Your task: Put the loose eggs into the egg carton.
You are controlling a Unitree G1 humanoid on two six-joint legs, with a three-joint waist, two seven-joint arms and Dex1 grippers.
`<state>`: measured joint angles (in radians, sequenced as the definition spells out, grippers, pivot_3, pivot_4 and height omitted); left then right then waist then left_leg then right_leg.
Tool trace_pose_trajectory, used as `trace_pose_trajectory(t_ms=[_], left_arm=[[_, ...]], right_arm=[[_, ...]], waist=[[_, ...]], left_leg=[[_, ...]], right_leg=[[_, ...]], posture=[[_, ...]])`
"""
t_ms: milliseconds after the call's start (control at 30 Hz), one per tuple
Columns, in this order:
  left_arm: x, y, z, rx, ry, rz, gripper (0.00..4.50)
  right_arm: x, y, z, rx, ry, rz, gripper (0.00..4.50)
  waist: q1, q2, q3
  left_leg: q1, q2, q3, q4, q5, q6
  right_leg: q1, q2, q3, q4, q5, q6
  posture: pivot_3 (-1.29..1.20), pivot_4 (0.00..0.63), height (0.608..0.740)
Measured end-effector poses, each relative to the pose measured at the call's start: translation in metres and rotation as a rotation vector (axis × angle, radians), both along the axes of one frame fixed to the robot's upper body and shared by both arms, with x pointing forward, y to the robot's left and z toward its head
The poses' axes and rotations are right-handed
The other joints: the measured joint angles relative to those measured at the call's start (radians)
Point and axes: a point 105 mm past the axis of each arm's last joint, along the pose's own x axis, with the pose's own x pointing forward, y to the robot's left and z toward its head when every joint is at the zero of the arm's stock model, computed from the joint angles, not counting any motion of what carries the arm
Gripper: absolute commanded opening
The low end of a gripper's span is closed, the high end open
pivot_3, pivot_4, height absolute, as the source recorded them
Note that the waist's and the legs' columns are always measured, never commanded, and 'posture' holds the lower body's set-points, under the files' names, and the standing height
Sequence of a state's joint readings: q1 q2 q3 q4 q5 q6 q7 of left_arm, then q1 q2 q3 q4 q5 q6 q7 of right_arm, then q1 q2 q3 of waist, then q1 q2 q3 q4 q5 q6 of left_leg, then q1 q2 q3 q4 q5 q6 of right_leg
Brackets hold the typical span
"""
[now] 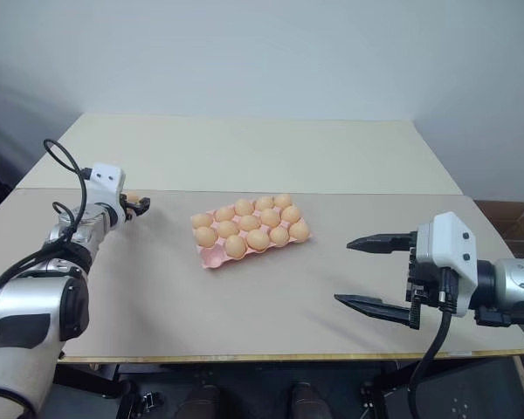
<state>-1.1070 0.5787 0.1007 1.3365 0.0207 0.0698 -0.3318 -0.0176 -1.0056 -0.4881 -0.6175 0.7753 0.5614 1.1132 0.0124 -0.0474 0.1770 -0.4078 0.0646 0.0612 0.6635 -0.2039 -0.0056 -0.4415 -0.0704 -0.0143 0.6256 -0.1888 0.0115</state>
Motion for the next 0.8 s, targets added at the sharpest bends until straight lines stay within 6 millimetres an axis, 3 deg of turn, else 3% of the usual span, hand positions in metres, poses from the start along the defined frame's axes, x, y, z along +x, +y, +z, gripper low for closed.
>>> trace_pose_trajectory(t_ms=[267,567,800], left_arm=[[-0.005,0.0,-0.019,0.01,0.105,0.003,4.04],[-0.014,0.0,-0.018,-0.051,0.17,-0.096,4.04],[-0.061,0.006,-0.019,-0.074,0.22,-0.118,4.04]], right_arm=[[-0.003,0.004,0.004,0.009,-0.016,-0.005,4.5],[-0.002,0.0,0.006,0.003,-0.024,-0.019,4.5],[0.0,0.0,0.008,0.005,-0.034,-0.029,4.5]], waist=[[0.003,0.0,0.0],[0.0,0.0,0.0],[-0.017,0.0,0.0]], left_leg=[[0.0,-0.001,0.0,0.0,0.0,0.0],[0.001,-0.003,0.0,0.0,0.0,0.0],[0.0,-0.002,0.0,0.0,0.0,0.0]], right_leg=[[0.001,-0.001,-0.001,0.0,0.0,0.0],[0.001,-0.004,0.0,0.0,0.0,0.001],[0.0,-0.003,0.001,0.001,-0.001,0.001]], posture=[[0.0,0.15,0.74],[0.0,0.15,0.74],[0.0,0.15,0.74]])
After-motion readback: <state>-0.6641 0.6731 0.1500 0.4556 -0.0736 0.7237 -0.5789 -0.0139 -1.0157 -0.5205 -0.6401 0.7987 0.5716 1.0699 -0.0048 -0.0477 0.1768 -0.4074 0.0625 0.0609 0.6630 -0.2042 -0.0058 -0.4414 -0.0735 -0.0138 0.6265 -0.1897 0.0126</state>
